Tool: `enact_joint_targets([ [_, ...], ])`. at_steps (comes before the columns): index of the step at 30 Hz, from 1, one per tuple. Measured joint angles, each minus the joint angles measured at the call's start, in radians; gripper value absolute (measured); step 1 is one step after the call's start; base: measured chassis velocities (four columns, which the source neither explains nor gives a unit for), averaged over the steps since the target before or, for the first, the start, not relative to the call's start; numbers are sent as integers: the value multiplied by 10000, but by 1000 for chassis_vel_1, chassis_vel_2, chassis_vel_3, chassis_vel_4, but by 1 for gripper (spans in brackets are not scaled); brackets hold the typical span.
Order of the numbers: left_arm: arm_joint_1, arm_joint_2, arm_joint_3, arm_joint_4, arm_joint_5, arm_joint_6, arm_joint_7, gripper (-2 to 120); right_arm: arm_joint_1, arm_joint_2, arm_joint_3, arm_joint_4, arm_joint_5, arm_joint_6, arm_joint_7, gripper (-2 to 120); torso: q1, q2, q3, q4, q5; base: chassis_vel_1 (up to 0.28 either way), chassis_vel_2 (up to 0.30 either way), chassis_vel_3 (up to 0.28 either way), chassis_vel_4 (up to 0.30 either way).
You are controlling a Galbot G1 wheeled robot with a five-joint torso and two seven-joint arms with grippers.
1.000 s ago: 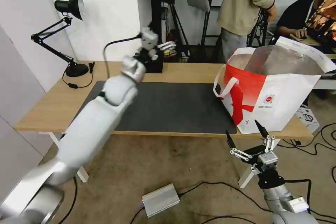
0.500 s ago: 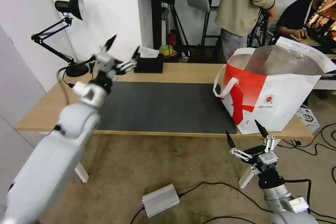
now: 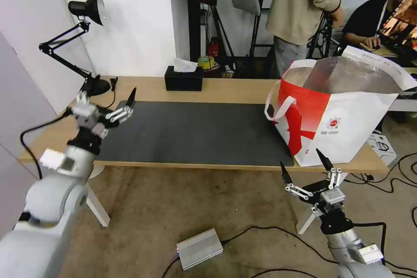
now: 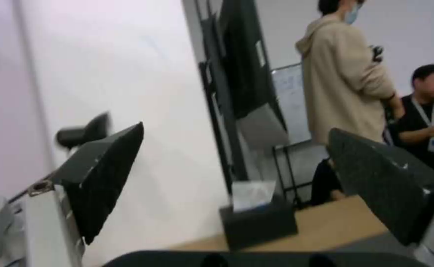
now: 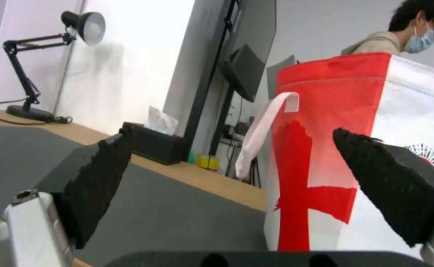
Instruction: Pick up the trash from the table and place it into the takeout bag.
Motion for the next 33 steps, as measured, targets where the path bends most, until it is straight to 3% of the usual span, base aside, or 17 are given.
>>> enact_joint_targets([
  [9,1389,-823,-953,-511,336,-535,208,100,-1,0,0,0,0,0,0,100,1,-1,0,0,0,0,0,0,0],
  [12,2556,-1848,-1552,-989,881,-1273,370,100,-1,0,0,0,0,0,0,100,0,-1,0,3,-1,0,0,0,0],
  [16,3034,-2497,-1713,-1018,1158,-1843,584,100,-1,0,0,0,0,0,0,100,0,-1,0,2,0,0,0,0,0],
  [23,3961,-3357,-1562,-547,1479,-3101,884,100,0,0,0,0,0,0,0,100,1,0,1,0,-1,0,0,0,0],
  [33,4694,-4077,-791,-468,1962,-3923,947,100,-1,0,0,0,0,0,0,100,1,0,0,0,0,0,0,0,0],
])
